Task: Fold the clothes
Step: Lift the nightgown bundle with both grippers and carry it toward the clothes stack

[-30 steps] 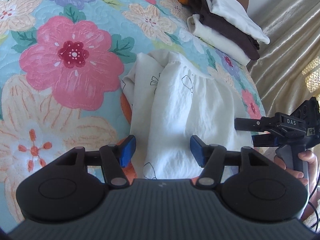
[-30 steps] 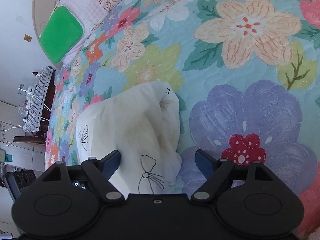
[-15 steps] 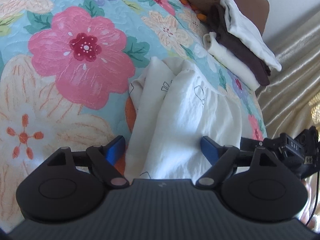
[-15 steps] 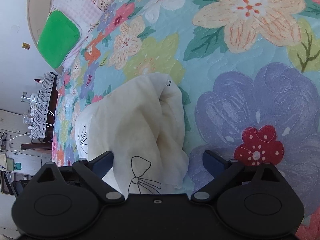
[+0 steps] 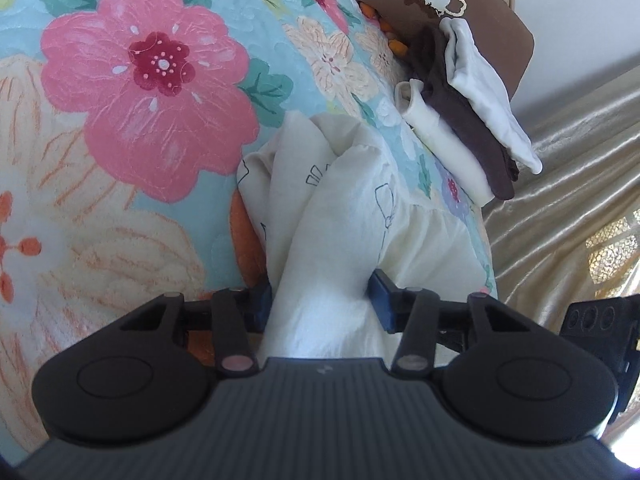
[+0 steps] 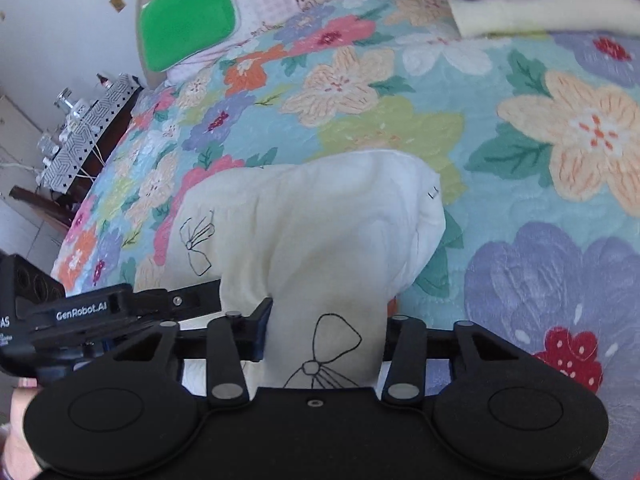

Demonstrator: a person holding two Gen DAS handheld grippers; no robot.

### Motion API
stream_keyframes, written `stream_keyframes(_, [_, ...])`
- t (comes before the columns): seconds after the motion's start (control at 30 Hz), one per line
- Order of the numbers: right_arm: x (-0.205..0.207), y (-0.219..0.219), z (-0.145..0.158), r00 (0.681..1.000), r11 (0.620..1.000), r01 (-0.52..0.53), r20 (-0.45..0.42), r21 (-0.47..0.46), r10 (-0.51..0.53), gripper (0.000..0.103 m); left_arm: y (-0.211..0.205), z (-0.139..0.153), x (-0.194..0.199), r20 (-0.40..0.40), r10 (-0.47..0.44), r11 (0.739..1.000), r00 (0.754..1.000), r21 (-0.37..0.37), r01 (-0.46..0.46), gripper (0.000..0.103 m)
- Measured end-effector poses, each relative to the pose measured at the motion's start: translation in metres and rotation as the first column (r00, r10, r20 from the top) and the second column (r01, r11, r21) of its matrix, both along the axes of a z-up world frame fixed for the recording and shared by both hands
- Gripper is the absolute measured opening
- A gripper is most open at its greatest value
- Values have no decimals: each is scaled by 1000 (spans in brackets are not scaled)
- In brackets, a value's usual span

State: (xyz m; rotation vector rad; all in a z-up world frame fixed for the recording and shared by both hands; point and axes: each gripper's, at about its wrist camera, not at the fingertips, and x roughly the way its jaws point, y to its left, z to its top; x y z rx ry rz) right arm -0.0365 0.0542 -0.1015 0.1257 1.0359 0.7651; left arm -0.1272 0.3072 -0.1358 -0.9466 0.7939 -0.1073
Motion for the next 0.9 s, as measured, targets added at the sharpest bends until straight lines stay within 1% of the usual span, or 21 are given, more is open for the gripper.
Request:
stream_keyframes(0.07, [-7, 1, 5, 999, 1000, -11, 45, -7, 11, 40, 2, -4, -3, 1, 5, 999, 1000, -39, -5, 47])
stream_keyframes(0.17, [-13, -2, 7, 998, 1000, -9, 55, 13, 8, 39, 5, -9, -8, -3, 5, 995, 1000, -102, -5, 47])
stream_keyframes(0.23, [-17, -5, 9, 999, 1000, -9, 52, 28, 7, 39, 5, -9, -12, -3, 5, 992, 1000, -126, -5, 47])
stream_keyframes(0.27, [-20, -5, 10, 999, 999, -10, 52, 31, 9, 39, 4, -9, -15, 3, 5, 992, 1000, -129, -4, 45])
stream_keyframes(0.33, [-25, -5, 12, 998, 999, -12, 57, 34, 11, 39, -2, -4, -19, 19, -2, 994, 1000, -105, 4, 40])
stream_keyframes(0.4, [-29, -3, 14, 998, 999, -11, 61, 36, 9, 38, -8, 4, -23, 43, -5, 998, 999, -57, 7, 30])
stream_keyframes(0.5, [-38, -5, 21, 996, 999, -4, 88, 46, 0, 38, -16, 17, -28, 78, -12, 1000, 997, 5, 12, 29])
stream_keyframes(0.57, [-44, -7, 27, 993, 998, 1, 115, 58, -7, 37, -17, 25, -33, 105, -6, 1000, 994, 6, 6, 29])
stream_keyframes(0.7, [-56, -17, 43, 987, 993, 13, 155, 114, -31, 37, -16, 44, -43, 153, 8, 1000, 988, -2, -8, 29])
stream_keyframes(0.83, [-73, -23, 59, 974, 992, -8, 225, 124, -20, 37, -24, 64, -54, 178, 2, 999, 984, 39, -9, 29])
stream_keyframes(0.9, [-80, -28, 65, 972, 991, -11, 233, 134, -21, 37, -29, 72, -61, 179, 4, 999, 984, 53, -14, 29])
